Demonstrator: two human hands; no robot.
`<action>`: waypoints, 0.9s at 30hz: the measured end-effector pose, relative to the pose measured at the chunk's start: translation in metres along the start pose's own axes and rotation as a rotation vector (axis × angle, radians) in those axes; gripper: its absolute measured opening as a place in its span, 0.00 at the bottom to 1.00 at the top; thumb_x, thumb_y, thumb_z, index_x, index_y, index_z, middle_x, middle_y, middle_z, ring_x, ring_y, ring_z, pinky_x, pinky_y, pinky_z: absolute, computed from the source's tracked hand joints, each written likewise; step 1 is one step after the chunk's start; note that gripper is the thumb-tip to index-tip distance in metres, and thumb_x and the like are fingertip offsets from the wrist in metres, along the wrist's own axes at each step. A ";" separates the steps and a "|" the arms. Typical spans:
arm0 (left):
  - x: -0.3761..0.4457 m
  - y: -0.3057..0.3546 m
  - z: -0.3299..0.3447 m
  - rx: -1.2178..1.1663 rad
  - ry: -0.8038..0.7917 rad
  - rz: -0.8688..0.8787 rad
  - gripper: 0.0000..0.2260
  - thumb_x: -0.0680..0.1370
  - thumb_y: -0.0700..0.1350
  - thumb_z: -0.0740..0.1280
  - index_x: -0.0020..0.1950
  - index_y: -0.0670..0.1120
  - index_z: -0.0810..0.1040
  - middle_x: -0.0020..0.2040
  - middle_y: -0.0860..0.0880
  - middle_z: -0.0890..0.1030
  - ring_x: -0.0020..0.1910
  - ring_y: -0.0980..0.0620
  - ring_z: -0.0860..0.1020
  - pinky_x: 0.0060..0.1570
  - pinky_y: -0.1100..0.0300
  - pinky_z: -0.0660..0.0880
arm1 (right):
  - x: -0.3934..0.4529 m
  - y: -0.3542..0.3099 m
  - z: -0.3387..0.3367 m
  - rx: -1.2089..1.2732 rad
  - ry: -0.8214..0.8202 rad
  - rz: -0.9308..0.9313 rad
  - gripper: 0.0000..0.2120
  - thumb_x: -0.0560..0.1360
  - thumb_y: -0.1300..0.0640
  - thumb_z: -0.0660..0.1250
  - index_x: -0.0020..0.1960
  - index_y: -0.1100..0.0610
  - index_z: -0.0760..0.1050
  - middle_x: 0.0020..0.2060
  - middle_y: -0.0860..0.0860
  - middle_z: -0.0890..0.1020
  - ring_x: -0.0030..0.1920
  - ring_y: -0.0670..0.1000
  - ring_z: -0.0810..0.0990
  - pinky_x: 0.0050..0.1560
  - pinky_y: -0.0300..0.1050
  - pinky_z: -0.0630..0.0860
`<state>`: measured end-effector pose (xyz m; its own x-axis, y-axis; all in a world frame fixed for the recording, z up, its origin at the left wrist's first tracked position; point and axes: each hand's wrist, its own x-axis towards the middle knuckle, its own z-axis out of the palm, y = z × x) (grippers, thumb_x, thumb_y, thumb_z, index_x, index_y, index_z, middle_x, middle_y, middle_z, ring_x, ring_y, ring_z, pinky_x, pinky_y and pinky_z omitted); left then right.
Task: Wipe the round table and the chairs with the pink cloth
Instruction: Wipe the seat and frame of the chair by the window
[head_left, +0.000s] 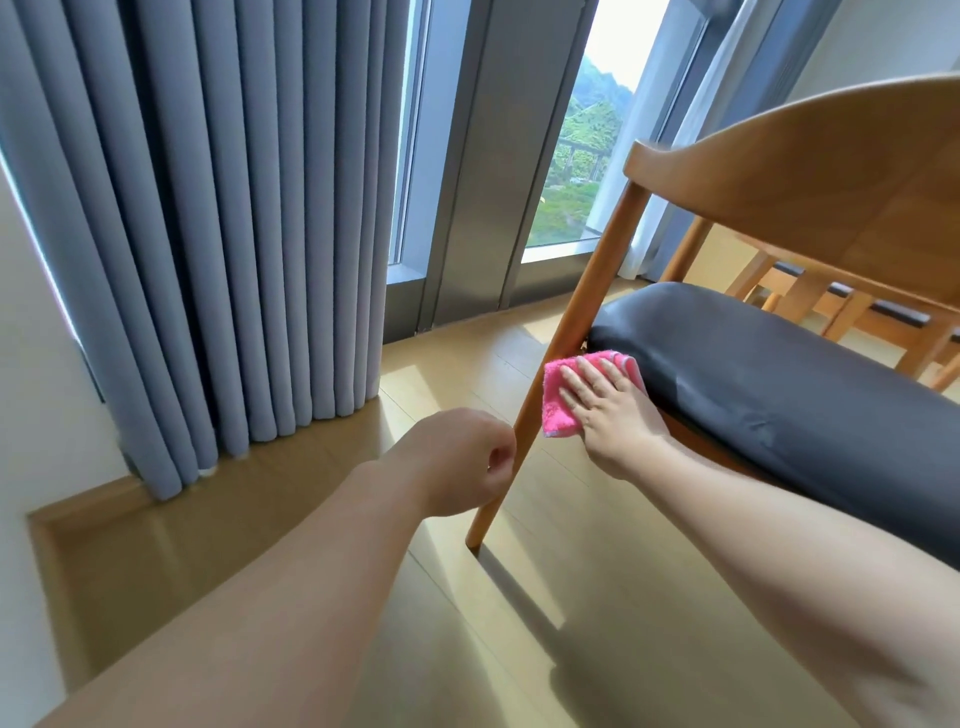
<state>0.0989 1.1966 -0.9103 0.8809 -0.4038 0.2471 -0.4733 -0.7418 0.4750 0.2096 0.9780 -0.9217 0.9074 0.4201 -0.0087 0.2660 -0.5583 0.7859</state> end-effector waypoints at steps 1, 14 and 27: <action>0.000 0.000 0.001 0.008 0.002 0.003 0.07 0.77 0.46 0.63 0.44 0.48 0.78 0.39 0.54 0.78 0.40 0.54 0.76 0.43 0.55 0.79 | -0.001 0.000 0.001 0.012 -0.004 0.003 0.27 0.82 0.50 0.43 0.78 0.52 0.38 0.77 0.53 0.36 0.76 0.58 0.33 0.63 0.59 0.21; 0.017 0.036 0.011 0.105 -0.028 0.090 0.06 0.77 0.47 0.62 0.44 0.49 0.78 0.40 0.54 0.78 0.39 0.53 0.76 0.43 0.54 0.78 | -0.067 0.019 0.034 0.180 0.056 -0.100 0.27 0.83 0.51 0.47 0.78 0.49 0.39 0.77 0.51 0.38 0.74 0.55 0.29 0.72 0.60 0.29; 0.033 0.138 0.037 0.181 -0.053 0.466 0.08 0.77 0.46 0.60 0.44 0.48 0.78 0.40 0.51 0.77 0.40 0.49 0.75 0.39 0.58 0.74 | -0.201 0.072 0.065 0.055 -0.004 -0.244 0.24 0.82 0.53 0.48 0.77 0.54 0.54 0.77 0.52 0.43 0.70 0.54 0.26 0.65 0.54 0.18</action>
<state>0.0627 1.0611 -0.8678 0.5763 -0.7373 0.3525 -0.8142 -0.5554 0.1694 0.0677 0.8070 -0.9040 0.8155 0.5445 -0.1961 0.4941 -0.4786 0.7258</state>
